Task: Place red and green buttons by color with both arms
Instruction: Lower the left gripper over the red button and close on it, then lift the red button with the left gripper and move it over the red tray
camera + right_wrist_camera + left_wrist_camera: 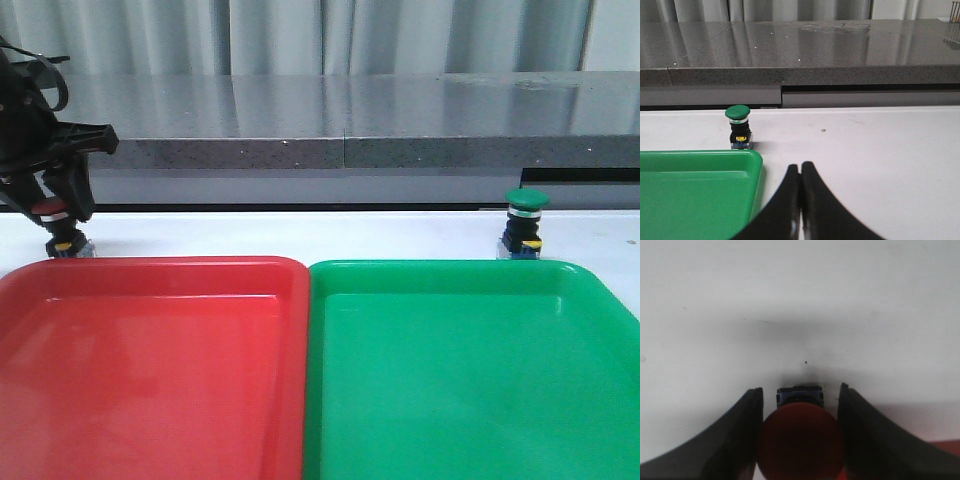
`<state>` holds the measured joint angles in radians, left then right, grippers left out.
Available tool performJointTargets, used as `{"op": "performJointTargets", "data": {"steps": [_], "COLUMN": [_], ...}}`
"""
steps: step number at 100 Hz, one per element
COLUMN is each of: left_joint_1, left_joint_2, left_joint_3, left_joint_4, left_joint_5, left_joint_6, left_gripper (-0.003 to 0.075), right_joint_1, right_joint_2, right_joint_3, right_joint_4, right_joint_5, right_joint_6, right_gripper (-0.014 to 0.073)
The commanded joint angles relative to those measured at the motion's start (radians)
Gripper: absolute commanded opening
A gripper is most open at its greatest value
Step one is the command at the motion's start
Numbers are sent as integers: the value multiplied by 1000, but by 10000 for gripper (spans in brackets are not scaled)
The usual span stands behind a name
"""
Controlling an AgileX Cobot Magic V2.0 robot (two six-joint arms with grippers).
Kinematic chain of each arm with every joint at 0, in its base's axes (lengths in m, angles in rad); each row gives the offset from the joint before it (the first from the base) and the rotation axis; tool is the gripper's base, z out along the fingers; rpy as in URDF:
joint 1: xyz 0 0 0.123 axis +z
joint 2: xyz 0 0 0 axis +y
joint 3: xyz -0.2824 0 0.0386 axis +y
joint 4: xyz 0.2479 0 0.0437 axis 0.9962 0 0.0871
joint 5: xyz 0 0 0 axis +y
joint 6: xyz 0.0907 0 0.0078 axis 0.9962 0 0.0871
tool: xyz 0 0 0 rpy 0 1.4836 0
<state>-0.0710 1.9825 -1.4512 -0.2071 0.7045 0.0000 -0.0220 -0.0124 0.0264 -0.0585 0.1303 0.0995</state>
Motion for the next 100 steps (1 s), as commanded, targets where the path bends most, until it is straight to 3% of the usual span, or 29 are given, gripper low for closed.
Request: {"op": "performJointTargets", "data": {"steps": [1,14,67,100], "left_joint_1": [-5,-5,-60,-158], "left_joint_2": [-51,-51,-233,-413], "left_joint_3": [-34,-34,-24,202], "left_joint_4": [-26,-26,-68,-68], "left_joint_5": [-37,-7,33,-19], "left_joint_6": [0,0,-11,-34], "left_gripper": [179,132,129,129], "right_joint_1": [-5,-5,-5,-5], "right_joint_2": [-15,-15,-15,-15], "right_joint_3": [-18,-18,-18,-18], "right_joint_4": [-5,-5,-5,-5], "right_joint_5": [-87,-87,-87,-87], "right_joint_6": [-7,-7,-7,-7], "right_gripper": [-64,-64,-64,-64]}}
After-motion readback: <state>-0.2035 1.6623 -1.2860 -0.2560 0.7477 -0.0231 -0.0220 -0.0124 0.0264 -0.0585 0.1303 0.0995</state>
